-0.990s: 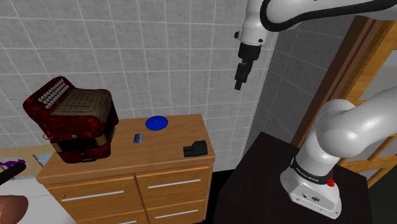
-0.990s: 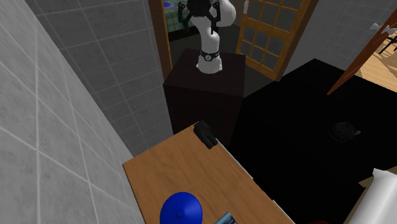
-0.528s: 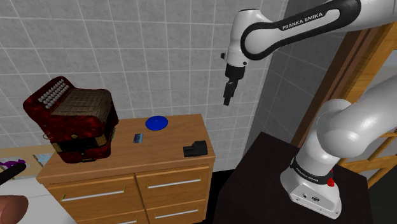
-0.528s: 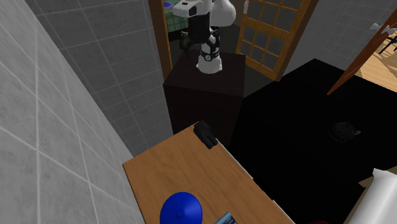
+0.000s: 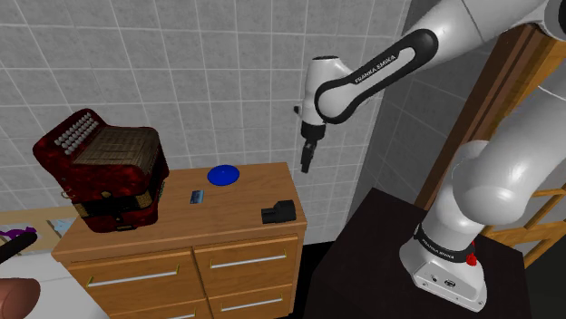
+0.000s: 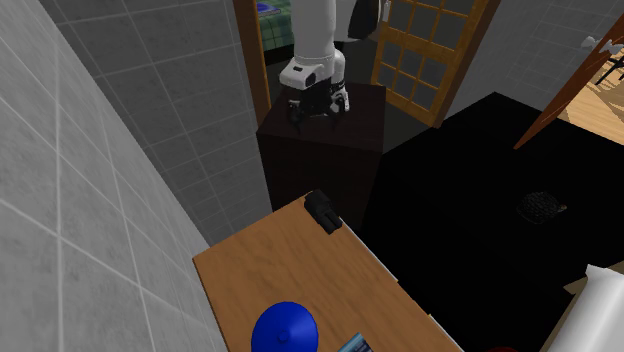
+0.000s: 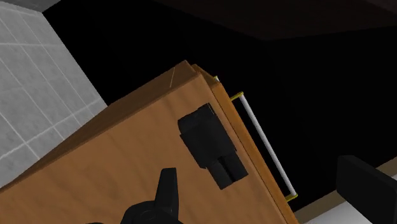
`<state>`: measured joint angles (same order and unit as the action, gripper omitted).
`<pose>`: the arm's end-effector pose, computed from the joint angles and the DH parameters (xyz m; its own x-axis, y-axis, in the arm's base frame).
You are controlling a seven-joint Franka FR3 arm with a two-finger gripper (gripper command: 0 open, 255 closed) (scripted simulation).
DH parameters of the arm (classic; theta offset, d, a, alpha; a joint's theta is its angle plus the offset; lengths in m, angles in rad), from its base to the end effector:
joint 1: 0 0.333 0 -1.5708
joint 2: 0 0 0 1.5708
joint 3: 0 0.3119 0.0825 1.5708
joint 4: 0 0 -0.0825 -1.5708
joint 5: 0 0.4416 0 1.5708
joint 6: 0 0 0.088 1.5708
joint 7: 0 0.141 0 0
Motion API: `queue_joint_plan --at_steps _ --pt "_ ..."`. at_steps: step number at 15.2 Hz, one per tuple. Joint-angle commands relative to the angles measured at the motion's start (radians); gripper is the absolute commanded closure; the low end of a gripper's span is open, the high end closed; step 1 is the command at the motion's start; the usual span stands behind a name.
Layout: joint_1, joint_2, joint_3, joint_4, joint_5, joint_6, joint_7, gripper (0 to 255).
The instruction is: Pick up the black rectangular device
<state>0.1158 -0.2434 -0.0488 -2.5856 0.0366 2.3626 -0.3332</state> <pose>0.4686 0.0342 0.2676 0.9300 0.3664 0.0308 0.3672 -0.9297 -0.0295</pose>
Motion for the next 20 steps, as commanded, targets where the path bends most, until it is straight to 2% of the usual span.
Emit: queue_joint_plan --at_steps 1,11,17,20 --pt "0.01 0.08 0.001 0.009 0.007 0.072 -0.025 0" --pt "0.037 0.501 0.032 0.157 0.042 0.338 -0.144 0" --pt "0.045 0.748 0.055 0.303 0.03 0.436 -0.189 0" --pt "0.044 0.785 0.057 0.317 0.03 0.459 -0.192 0"
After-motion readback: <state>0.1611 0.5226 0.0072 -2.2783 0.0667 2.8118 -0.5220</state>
